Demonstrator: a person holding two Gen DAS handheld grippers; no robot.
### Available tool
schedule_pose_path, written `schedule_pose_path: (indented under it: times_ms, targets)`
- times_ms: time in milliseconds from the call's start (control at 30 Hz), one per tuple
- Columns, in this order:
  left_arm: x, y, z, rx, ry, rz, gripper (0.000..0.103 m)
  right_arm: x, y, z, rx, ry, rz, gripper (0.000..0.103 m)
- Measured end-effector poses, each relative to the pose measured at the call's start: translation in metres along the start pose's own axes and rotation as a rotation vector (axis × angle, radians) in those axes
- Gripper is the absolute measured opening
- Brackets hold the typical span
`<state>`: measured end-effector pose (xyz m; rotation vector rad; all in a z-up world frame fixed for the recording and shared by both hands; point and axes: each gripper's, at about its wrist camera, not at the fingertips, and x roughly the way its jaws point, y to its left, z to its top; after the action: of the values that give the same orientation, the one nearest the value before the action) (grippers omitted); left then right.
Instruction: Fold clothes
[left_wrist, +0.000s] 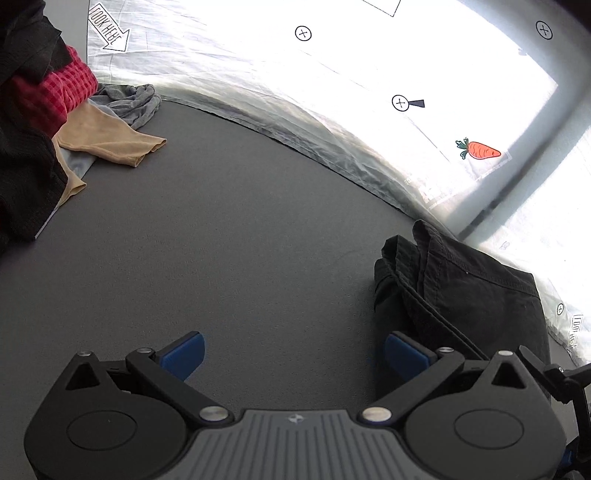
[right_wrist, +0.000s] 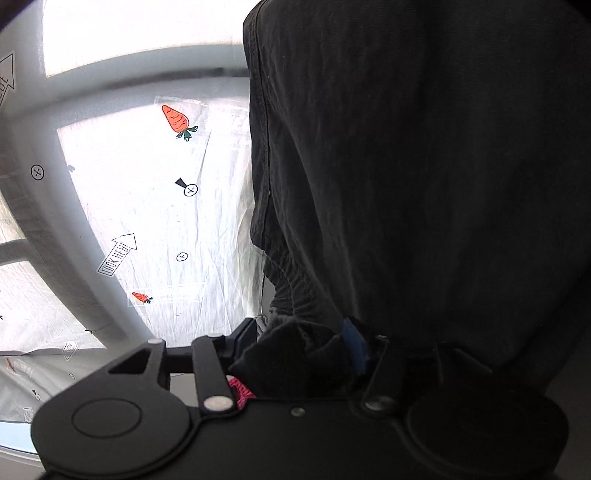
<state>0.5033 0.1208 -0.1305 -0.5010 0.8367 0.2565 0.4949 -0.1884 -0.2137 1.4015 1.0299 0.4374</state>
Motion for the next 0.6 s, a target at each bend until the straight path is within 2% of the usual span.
schedule_pose_path:
  times_ms: [100, 200, 300, 400, 500, 600]
  targets:
    - [-0.003, 0.000, -0.005, -0.022, -0.006, -0.016, 0.103, 0.003, 0.000, -0.012, 0.047, 0.056, 0.038, 0.053]
    - [-0.007, 0.002, -0.013, -0.033, -0.002, -0.015, 0.103, 0.004, 0.001, -0.025, 0.052, 0.087, 0.024, 0.050]
    - [-0.011, 0.001, -0.017, -0.030, 0.001, -0.033, 0.103, -0.002, 0.008, -0.026, 0.026, 0.085, 0.021, 0.050]
    - [-0.013, -0.003, -0.020, -0.025, 0.009, -0.058, 0.103, -0.019, 0.021, -0.016, -0.024, 0.035, 0.022, 0.050]
    - [-0.005, -0.015, -0.019, -0.023, 0.036, -0.072, 0.103, -0.041, 0.046, -0.002, -0.228, -0.031, -0.089, 0.055]
    - [0.007, -0.031, -0.018, 0.014, 0.066, -0.086, 0.103, -0.060, 0.072, 0.015, -0.570, -0.103, -0.299, 0.065]
